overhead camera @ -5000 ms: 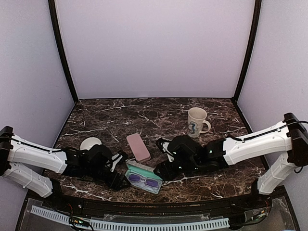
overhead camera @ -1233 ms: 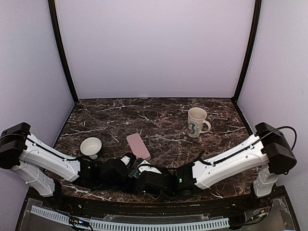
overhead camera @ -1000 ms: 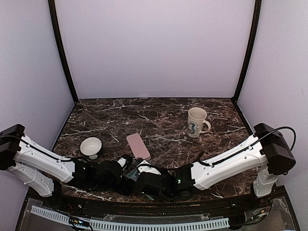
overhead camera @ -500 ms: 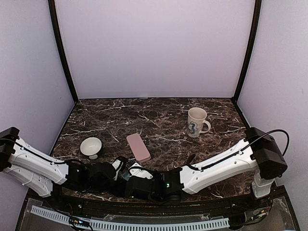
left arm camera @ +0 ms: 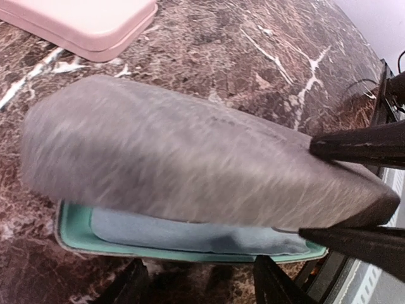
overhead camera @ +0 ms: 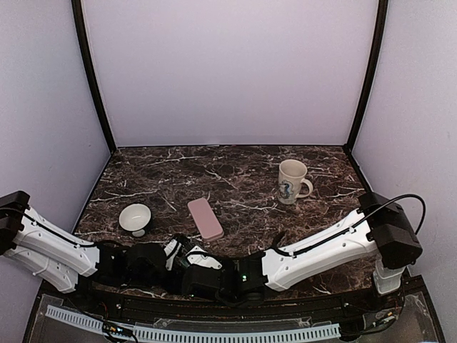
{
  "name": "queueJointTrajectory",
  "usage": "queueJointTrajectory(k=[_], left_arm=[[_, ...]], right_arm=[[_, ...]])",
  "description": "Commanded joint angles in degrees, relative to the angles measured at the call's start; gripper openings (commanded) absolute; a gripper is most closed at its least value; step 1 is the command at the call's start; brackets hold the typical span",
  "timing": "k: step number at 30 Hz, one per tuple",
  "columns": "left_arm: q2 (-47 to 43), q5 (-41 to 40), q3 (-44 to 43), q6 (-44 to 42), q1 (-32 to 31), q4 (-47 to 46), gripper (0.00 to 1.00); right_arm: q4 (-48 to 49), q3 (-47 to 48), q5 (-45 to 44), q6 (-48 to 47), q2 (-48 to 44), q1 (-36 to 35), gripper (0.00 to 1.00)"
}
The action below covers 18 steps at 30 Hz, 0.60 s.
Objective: Organize the sunglasses
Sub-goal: Close the case with sunglasses at the center of the board.
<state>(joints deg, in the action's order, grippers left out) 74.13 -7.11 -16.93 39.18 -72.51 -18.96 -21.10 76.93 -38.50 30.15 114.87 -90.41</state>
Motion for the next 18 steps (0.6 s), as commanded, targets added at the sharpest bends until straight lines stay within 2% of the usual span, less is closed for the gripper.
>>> queueJointTrajectory(k=[1, 7, 12, 18], left_arm=[[1.5, 7.2, 1.8, -0.9, -0.3, -0.6, 0.58], [-0.2, 7.1, 3.3, -0.4, -0.3, -1.1, 0.61], [-3.4, 7.1, 4.8, 0.0, -0.4, 0.8, 0.64], [-9.3, 5.0, 4.6, -0.1, -0.4, 7.8, 0.65]], right_arm=[[2.6, -2.2, 16.8, 0.6, 4.3, -2.0, 0.33], [3.5, -3.8, 17.8, 1.6, 3.1, -1.9, 0.39], [4.2, -5.6, 17.9, 2.6, 1.3, -1.4, 0.52], [3.6, -8.1, 15.8, 4.2, -3.1, -1.0, 0.64]])
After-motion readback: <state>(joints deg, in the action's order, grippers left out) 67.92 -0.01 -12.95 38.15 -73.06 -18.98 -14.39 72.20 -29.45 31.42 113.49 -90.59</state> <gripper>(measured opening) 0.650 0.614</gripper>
